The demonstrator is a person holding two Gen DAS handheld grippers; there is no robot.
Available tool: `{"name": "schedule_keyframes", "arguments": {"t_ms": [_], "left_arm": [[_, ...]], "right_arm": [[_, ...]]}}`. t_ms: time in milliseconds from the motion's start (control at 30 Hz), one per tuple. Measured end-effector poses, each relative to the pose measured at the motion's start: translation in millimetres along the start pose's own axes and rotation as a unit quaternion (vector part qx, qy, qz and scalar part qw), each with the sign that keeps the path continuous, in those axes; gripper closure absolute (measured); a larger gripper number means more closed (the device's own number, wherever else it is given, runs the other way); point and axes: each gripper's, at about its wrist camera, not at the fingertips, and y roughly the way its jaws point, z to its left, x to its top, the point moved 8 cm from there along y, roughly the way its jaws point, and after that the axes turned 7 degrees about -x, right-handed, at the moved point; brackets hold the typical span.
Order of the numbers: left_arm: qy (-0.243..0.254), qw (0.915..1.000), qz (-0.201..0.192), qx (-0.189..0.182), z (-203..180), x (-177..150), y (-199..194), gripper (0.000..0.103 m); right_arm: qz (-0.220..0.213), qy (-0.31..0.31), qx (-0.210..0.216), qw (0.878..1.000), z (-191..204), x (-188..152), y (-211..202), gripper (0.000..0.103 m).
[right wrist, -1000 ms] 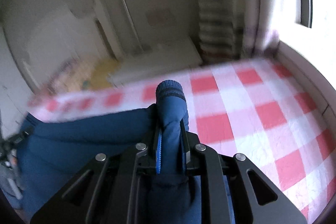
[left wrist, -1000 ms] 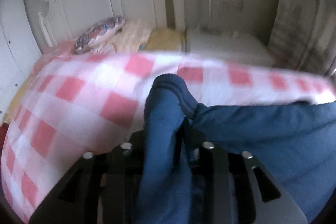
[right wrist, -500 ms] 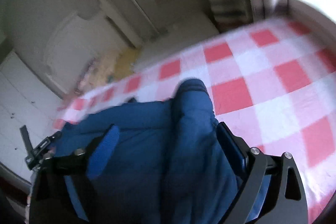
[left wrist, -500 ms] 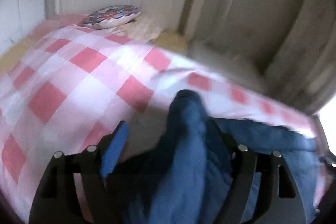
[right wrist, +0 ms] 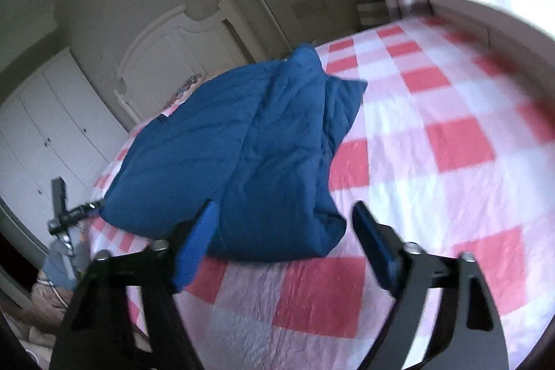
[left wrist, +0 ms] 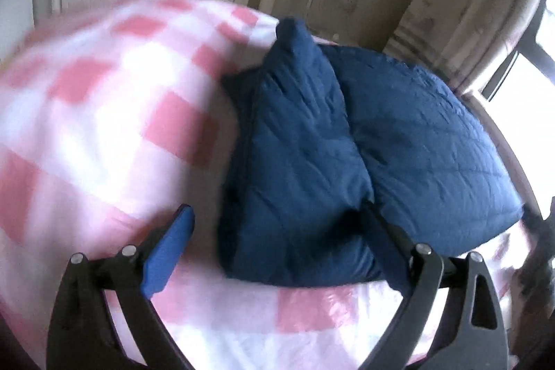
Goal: Fold large clothes
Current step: 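Lower the jacket onto the bed and open both tools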
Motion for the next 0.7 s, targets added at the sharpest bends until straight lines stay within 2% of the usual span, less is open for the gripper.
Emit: {"name": "schedule_keyframes", "arguments": {"t_ms": [33, 67, 100, 133, 167, 233, 333, 500, 700], "left_arm": [[-0.007, 0.9999, -0.004, -0.007, -1.7, 0.9, 3.6, 0.02], [-0.013, 0.9998, -0.009, -0.013, -3.8, 2.4, 4.4, 0.032], [-0.016, 0.9997, -0.016, -0.01, -4.7, 3.4, 2.6, 0.039], [-0.011, 0.9996, -0.025, 0.01, -6.6, 5.8, -1.5, 0.056], [-0.002, 0.9993, -0.027, 0.025, -9.9, 6.5, -5.8, 0.068], [0.0, 0.9993, -0.027, 0.026, -17.5, 4.3, -15.5, 0.078], [-0.009, 0.9998, -0.018, 0.005, -25.6, -3.5, -29.8, 0.08], [-0.001, 0.9997, 0.003, -0.024, -36.3, -44.1, -54.6, 0.08], [-0.004, 0.9994, -0.002, -0.033, -34.6, -77.6, -70.3, 0.076]], "right_arm": [[0.0, -0.008, 0.0, 1.0, 3.3, -1.1, -2.1, 0.037], [-0.01, -0.022, -0.006, 1.0, 7.3, 1.5, -4.9, 0.051], [-0.021, -0.043, -0.019, 0.999, 12.2, 2.7, -9.1, 0.065], [-0.024, -0.057, -0.03, 0.998, 15.6, 2.8, -12.0, 0.07], [-0.023, -0.06, -0.034, 0.997, 17.4, 2.1, -15.4, 0.075], [-0.036, -0.066, -0.038, 0.996, 23.1, 1.3, -29.8, 0.078], [-0.051, -0.065, -0.042, 0.996, 26.7, -6.9, -52.1, 0.079], [-0.045, -0.064, -0.044, 0.996, 24.9, -49.2, -99.6, 0.079], [-0.031, -0.062, -0.048, 0.996, 20.9, -95.3, -127.0, 0.078]]}}
